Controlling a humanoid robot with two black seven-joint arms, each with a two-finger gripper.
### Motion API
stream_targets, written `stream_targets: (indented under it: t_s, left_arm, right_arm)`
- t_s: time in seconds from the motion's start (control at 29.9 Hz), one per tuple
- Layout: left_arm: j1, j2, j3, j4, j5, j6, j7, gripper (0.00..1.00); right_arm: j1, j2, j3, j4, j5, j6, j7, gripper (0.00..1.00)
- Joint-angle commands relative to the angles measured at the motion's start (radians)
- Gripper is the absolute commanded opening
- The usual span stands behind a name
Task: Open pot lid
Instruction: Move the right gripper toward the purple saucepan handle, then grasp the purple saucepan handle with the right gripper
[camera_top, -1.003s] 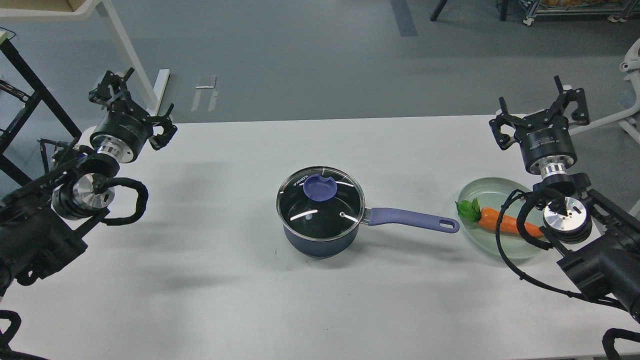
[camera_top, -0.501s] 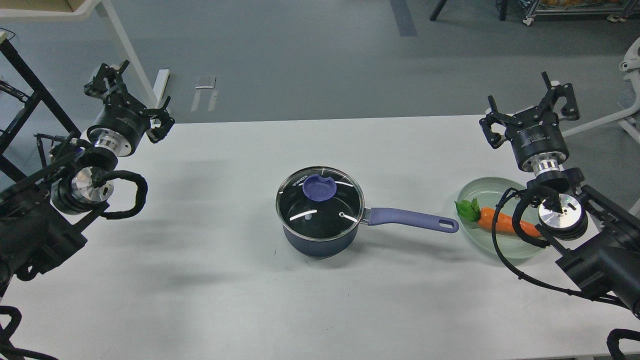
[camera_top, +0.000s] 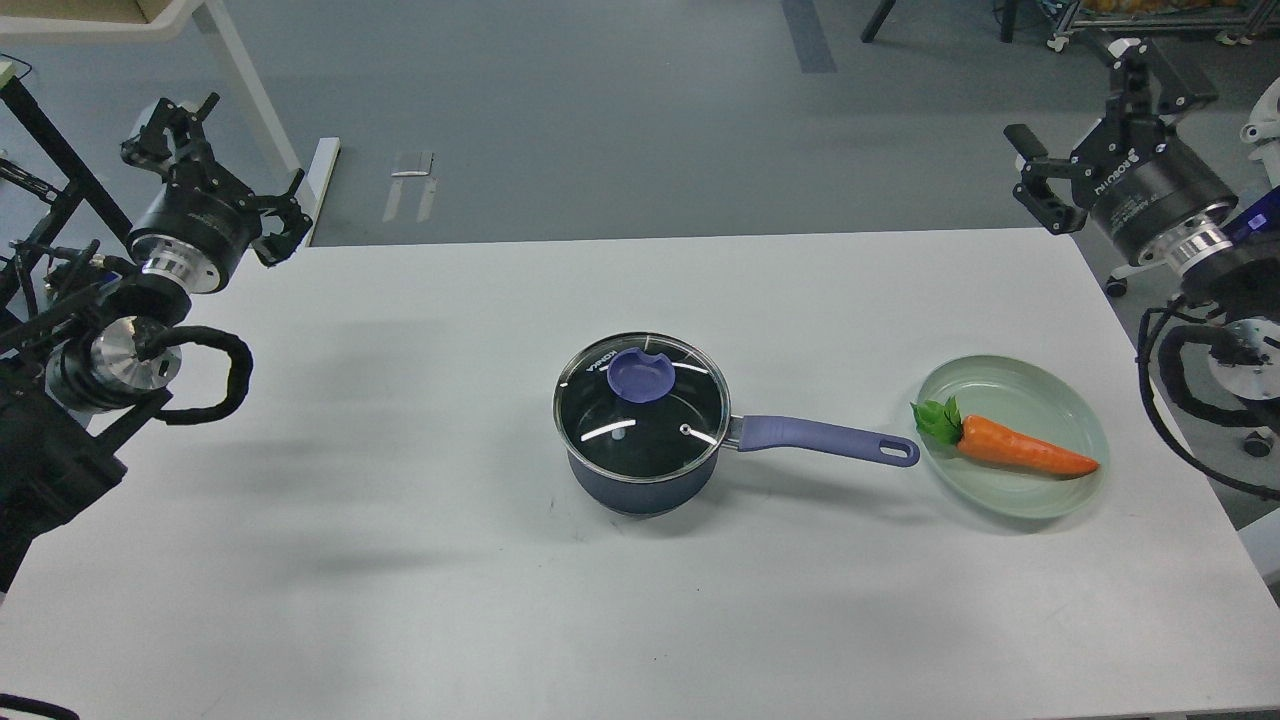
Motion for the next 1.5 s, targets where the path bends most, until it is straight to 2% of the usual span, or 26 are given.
stream_targets:
  t_s: [0.0, 0.23, 0.4, 0.47, 0.57, 0.77, 1.04, 1.47]
  left_arm:
    - [-0.002, -0.004, 0.008, -0.019, 0.0, 0.002, 0.002, 1.0]
    - [-0.002, 0.005, 0.031, -0.062, 0.003, 0.005, 0.017, 1.0]
    - [-0.011, 0.019, 0.032, -0.061, 0.005, 0.014, 0.022, 1.0]
    - [-0.013, 0.016, 0.032, -0.061, 0.014, 0.012, 0.028, 1.0]
    - [-0.014, 0.02, 0.032, -0.065, 0.029, 0.011, 0.054, 1.0]
    - [-0.015, 0.068, 0.032, -0.067, 0.052, 0.009, 0.053, 1.0]
    - [-0.015, 0.083, 0.032, -0.068, 0.058, 0.008, 0.051, 1.0]
    - [-0.022, 0.076, 0.032, -0.079, 0.058, 0.016, 0.051, 1.0]
  right_arm:
    - [0.154, -0.048, -0.183, 0.046, -0.113, -0.013, 0.002, 1.0]
    - [0.568, -0.039, -0.693, 0.144, -0.299, -0.07, 0.008, 1.0]
    - [0.699, 0.025, -0.839, 0.228, -0.607, -0.073, 0.008, 1.0]
    - [0.704, 0.045, -0.861, 0.236, -0.82, -0.073, 0.011, 1.0]
    - [0.702, 0.096, -0.895, 0.236, -1.01, -0.082, 0.021, 0.99]
    - [0.707, 0.176, -0.973, 0.234, -1.191, -0.096, 0.022, 0.99]
    - [0.705, 0.294, -1.056, 0.228, -1.463, -0.179, 0.035, 0.96]
    - [0.647, 0.352, -1.085, 0.139, -1.497, -0.22, 0.035, 0.96]
